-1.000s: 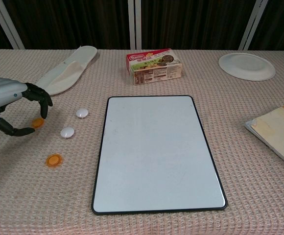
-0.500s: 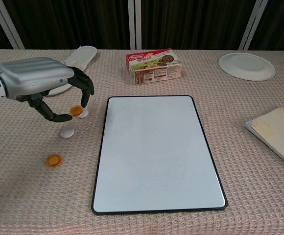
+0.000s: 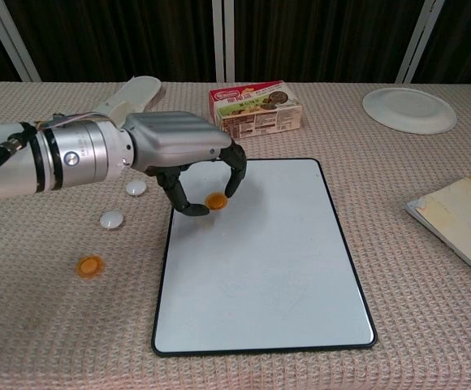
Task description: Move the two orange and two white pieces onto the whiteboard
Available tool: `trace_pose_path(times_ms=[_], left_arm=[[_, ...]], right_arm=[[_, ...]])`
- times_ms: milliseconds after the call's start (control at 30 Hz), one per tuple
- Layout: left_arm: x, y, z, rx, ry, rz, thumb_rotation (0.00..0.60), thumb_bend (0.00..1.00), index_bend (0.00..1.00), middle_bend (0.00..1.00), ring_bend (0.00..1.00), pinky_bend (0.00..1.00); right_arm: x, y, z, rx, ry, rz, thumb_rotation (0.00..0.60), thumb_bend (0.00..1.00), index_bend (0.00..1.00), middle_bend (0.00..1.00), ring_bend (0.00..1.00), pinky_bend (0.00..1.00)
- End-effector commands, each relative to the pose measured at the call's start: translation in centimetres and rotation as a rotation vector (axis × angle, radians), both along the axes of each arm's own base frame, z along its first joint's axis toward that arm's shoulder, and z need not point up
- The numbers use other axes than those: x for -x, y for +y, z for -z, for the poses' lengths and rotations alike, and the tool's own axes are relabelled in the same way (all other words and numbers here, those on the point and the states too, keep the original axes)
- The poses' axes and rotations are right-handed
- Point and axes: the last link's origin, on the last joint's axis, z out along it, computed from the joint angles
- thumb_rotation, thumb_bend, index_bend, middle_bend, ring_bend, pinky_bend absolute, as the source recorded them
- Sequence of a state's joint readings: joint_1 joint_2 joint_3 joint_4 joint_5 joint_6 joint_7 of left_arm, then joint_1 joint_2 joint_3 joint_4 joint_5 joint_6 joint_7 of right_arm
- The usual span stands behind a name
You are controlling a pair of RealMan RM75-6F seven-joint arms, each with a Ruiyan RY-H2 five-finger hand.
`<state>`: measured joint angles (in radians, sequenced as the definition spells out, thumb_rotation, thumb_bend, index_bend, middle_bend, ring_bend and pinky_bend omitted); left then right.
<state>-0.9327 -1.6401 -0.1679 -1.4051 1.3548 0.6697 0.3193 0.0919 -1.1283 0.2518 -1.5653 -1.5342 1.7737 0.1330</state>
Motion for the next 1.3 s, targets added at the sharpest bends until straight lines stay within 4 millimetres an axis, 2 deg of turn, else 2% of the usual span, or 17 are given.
trace_pose_path(times_ms=[33, 333, 467, 567, 633, 833, 967, 1033, 1200, 1300], left_arm=[[-0.9, 0.6, 0.6, 0.007, -0.014, -0.006, 0.600, 0.28, 0.53, 0.26, 0.18, 0.28], [-1.6, 1.7, 1.2, 0.007, -0.048, -0.028, 0.600, 0.28, 0.51, 0.26, 0.18, 0.28], [-1.7, 1.6, 1.7, 0.007, -0.062, -0.021, 0.600, 0.28, 0.40, 0.26, 0.18, 0.28], [-1.6, 1.6, 1.9, -0.002, -0.062, -0.012, 0.600, 0.24, 0.19, 0.24, 0.18, 0.27], [-1.4, 1.8, 1.9, -0.013, -0.060, -0.006, 0.600, 0.19, 0.12, 0.23, 0.18, 0.27], [-0.4, 1.9, 1.0, -0.026, -0.043, -0.014, 0.600, 0.17, 0.11, 0.23, 0.18, 0.27], [1.4, 1.8, -1.3, -0.065, -0.042, -0.048, 0.600, 0.17, 0.15, 0.23, 0.18, 0.27], [3.1, 1.4, -2.9, -0.092, -0.024, -0.075, 0.600, 0.17, 0.17, 0.23, 0.18, 0.27], [6.8, -0.8, -5.7, -0.096, 0.010, -0.155, 0.600, 0.17, 0.17, 0.23, 0.18, 0.30], [8.0, -1.8, -6.6, -0.096, 0.004, -0.183, 0.600, 0.17, 0.19, 0.23, 0.18, 0.30]], right_arm=[[-0.1, 0.0, 0.0, 0.002, -0.002, -0.002, 0.600, 0.19, 0.00, 0.00, 0.00, 0.00], [0.1, 0.1, 0.1, 0.001, -0.001, 0.008, 0.600, 0.19, 0.00, 0.00, 0.00, 0.00], [0.2, -0.1, 0.3, -0.007, -0.001, 0.015, 0.600, 0.19, 0.00, 0.00, 0.00, 0.00], [0.2, -0.2, 0.5, -0.011, -0.003, 0.015, 0.600, 0.20, 0.00, 0.00, 0.00, 0.00], [0.2, -0.2, 0.5, -0.010, -0.003, 0.013, 0.600, 0.20, 0.00, 0.00, 0.00, 0.00], [0.2, -0.1, 0.4, -0.006, -0.006, 0.014, 0.600, 0.20, 0.00, 0.00, 0.00, 0.00], [0.3, -0.1, 0.4, -0.007, -0.005, 0.014, 0.600, 0.20, 0.00, 0.00, 0.00, 0.00], [0.3, -0.1, 0.4, -0.009, -0.004, 0.015, 0.600, 0.20, 0.00, 0.00, 0.00, 0.00], [0.5, -0.5, 0.8, -0.028, -0.007, 0.020, 0.600, 0.19, 0.00, 0.00, 0.00, 0.00], [0.4, -0.8, 1.2, -0.039, -0.009, 0.022, 0.600, 0.19, 0.00, 0.00, 0.00, 0.00]])
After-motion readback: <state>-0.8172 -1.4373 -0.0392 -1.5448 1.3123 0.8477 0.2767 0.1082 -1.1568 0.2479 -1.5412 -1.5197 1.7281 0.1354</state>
